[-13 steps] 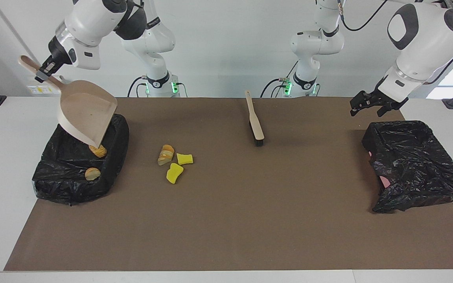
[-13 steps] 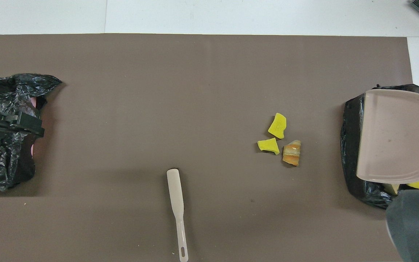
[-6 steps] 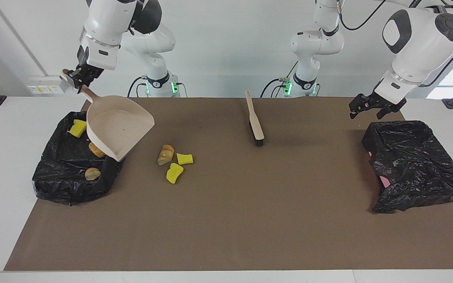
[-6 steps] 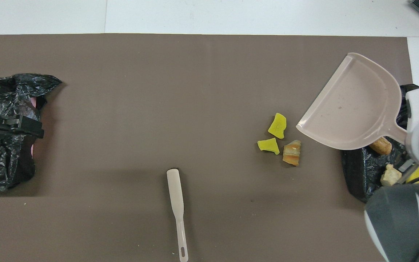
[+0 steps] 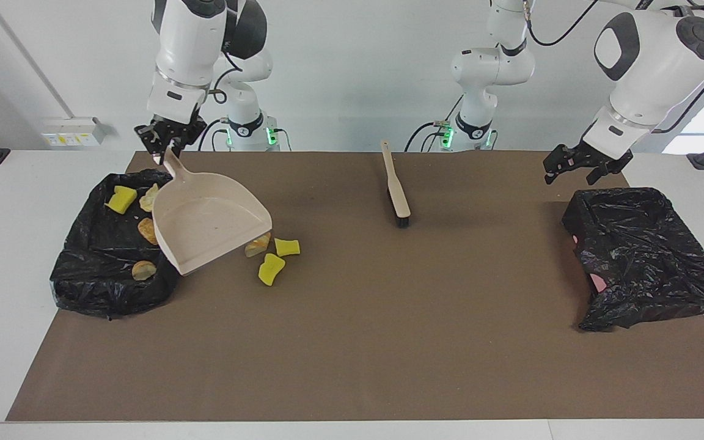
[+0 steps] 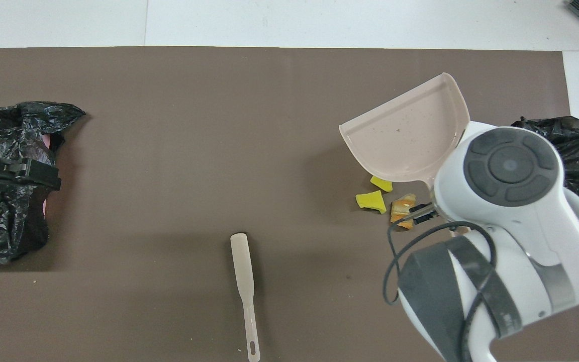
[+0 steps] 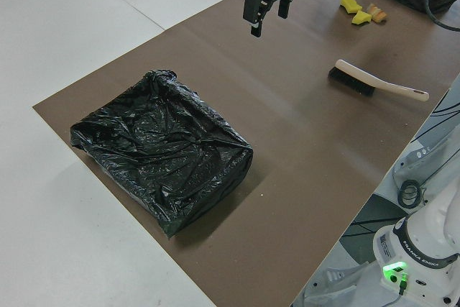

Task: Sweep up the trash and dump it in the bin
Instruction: 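Return the dustpan to the table center and release it with the right gripper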

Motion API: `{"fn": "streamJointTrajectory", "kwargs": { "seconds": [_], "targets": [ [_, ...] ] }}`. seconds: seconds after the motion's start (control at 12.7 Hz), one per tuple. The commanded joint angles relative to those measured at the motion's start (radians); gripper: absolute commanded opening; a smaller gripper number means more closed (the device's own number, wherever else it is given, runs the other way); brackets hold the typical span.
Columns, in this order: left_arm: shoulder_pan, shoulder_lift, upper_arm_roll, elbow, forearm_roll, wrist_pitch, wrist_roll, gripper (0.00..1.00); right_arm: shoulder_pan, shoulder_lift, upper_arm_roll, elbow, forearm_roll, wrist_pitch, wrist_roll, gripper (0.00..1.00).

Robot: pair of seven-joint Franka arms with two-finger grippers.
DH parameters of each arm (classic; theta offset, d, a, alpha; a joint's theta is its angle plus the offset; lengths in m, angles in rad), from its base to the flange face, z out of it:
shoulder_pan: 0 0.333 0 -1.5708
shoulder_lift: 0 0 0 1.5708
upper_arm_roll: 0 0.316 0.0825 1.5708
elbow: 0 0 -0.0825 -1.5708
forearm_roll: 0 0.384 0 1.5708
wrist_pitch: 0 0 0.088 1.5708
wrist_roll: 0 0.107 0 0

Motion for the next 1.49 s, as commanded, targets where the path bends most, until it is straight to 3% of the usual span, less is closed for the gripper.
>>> {"fn": "streamJointTrajectory", "kwargs": {
  "seconds": [0.0, 0.47, 0.71, 1.41],
  "targets": [
    [0.003, -0.023, -0.006, -0.030, 0.020, 0.021, 0.004, 1.00, 0.084, 0.144, -0.002, 0.104, 0.045, 0.063, 0.227, 0.00],
    [0.003, -0.025, -0.004, -0.030, 0.020, 0.021, 0.004, 1.00, 0.168, 0.438, -0.002, 0.376, 0.115, 0.113, 0.399, 0.00],
    [0.003, -0.025, -0.006, -0.030, 0.020, 0.021, 0.004, 1.00, 0.196, 0.526, -0.002, 0.405, 0.117, 0.154, 0.419, 0.00],
    [0.003, -0.023, -0.006, -0.030, 0.020, 0.021, 0.004, 1.00, 0.265, 0.615, -0.004, 0.405, 0.188, 0.235, 0.468, 0.00]
  ]
}}
